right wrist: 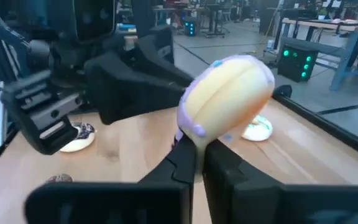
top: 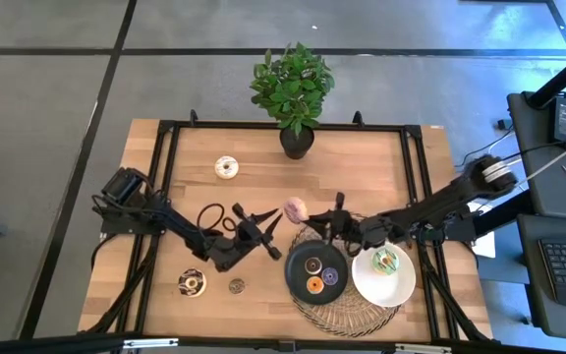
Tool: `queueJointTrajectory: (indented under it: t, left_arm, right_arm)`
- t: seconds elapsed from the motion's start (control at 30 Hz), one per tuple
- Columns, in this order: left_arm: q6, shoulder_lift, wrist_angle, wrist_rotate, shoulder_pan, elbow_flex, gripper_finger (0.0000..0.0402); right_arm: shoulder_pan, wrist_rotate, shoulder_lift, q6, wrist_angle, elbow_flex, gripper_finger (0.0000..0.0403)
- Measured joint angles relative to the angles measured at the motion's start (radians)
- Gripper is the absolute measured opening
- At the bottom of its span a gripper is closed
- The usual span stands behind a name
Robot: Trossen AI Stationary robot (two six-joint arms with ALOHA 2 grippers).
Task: Pick & Place donuts
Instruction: Put the big purple donut on the white plate
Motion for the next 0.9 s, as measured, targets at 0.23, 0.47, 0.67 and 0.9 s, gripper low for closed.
queueJointTrajectory:
  t: [0.23,0.47,0.67,0.9]
  left_arm:
    - [0.034,0.0,0.0,-0.094,-0.064,0.0,0.0125]
    - [0.036,-0.001,0.0,-0.096,-0.076,0.0,0.0146]
    - [0.035,-0.001,0.0,-0.096,-0.064,0.0,0.0145]
    - [0.02,-0.001,0.0,-0.095,-0.058,0.0,0.0147]
  right_arm:
    - [0.047,-0.204,-0.295,0.249,-0.511,0.0,0.0014]
    - [0.234,-0.464,-0.513,0.671,-0.95,0.0,0.0009]
    - [0.482,-0.314,-0.546,0.877,-1.015,0.0,0.0009]
    - [0.667,-0.234,-0.447,1.144,-1.091,0.0,0.0009]
